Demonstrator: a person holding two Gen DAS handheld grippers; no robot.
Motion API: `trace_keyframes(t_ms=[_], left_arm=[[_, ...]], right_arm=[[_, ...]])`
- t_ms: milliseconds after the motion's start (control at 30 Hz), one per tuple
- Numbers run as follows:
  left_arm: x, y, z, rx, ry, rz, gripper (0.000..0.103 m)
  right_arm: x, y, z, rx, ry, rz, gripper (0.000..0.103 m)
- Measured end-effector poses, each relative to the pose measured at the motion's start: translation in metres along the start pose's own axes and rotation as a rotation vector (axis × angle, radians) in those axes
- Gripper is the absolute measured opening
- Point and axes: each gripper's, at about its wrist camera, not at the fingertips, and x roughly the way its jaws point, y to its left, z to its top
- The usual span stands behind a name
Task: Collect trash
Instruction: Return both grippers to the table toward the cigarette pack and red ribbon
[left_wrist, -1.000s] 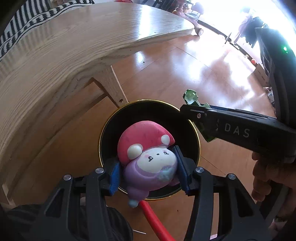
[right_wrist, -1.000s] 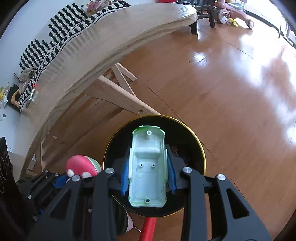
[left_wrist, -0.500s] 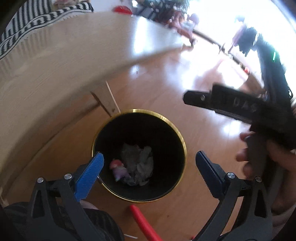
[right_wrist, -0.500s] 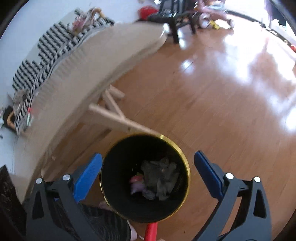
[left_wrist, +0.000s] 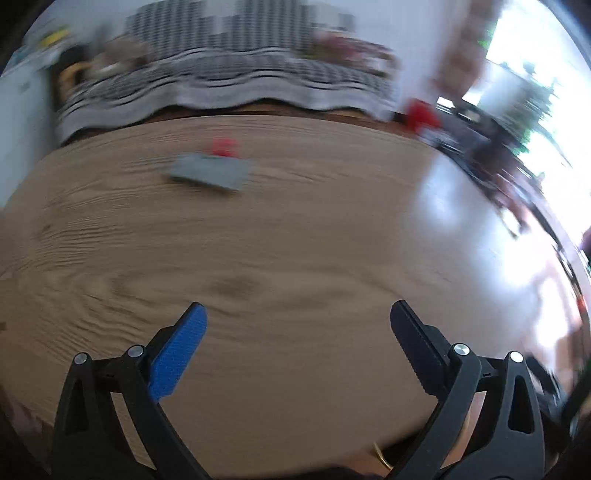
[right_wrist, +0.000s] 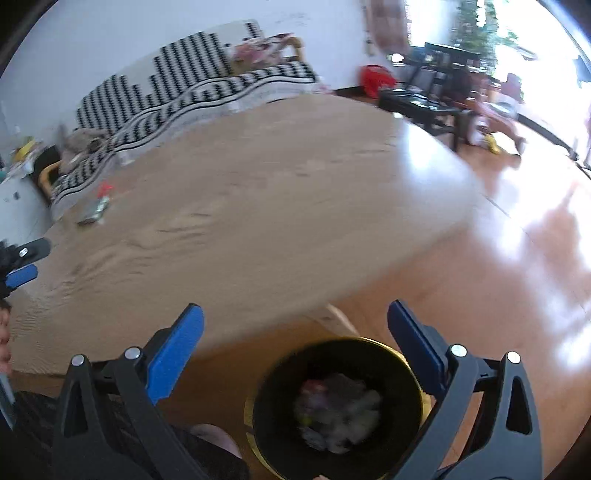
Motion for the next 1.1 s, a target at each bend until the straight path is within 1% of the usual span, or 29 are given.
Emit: trace_keyframes(t_ms=[67, 167, 233, 267, 367, 467, 600, 733, 800, 967, 1100], left_arm=[[0.012, 0.021, 0.018, -0.045, 0.018, 0.051, 0.097], [0.041, 0.041, 0.043, -0.096, 0.069, 0.1, 0.097], [0.062, 0.047, 0.058, -0.109, 0.093, 0.132, 0.097], [0.07, 0.049, 0.06, -0.114, 0.1, 0.14, 0.097], [0.096, 0.055, 0.079, -0.1, 0.121, 0.163, 0.097], [0.116, 0.059, 0.097, -0.046, 0.123, 0.177, 0.096], [0.13, 0.07, 0.118, 0.077, 0.117, 0.142, 0.097], [0.147, 0.078, 0.13, 0.203, 0.177, 0.024, 0.097], [0.153, 0.078, 0.134, 0.259, 0.182, 0.011, 0.097], [0.165, 0.083, 0.138, 0.313, 0.176, 0.001, 0.097], [0.162, 0.086, 0.135, 0.354, 0.143, -0.034, 0.096]], right_arm=[[0.012, 0.017, 0.007, -0.001, 0.008, 0.029, 0.096], [0.031, 0.04, 0.014, -0.033, 0.047, 0.068, 0.096], [0.037, 0.047, 0.019, -0.058, 0.06, 0.069, 0.096], [0.039, 0.049, 0.021, -0.069, 0.064, 0.067, 0.096], [0.046, 0.051, 0.033, -0.096, 0.067, 0.05, 0.096], [0.055, 0.052, 0.049, -0.096, 0.058, 0.037, 0.096], [0.074, 0.059, 0.068, -0.091, 0.049, 0.057, 0.096], [0.093, 0.078, 0.078, -0.097, 0.053, 0.106, 0.096], [0.102, 0.089, 0.081, -0.096, 0.06, 0.129, 0.096], [0.116, 0.118, 0.089, -0.11, 0.066, 0.163, 0.096], [0.121, 0.136, 0.099, -0.144, 0.058, 0.169, 0.096]])
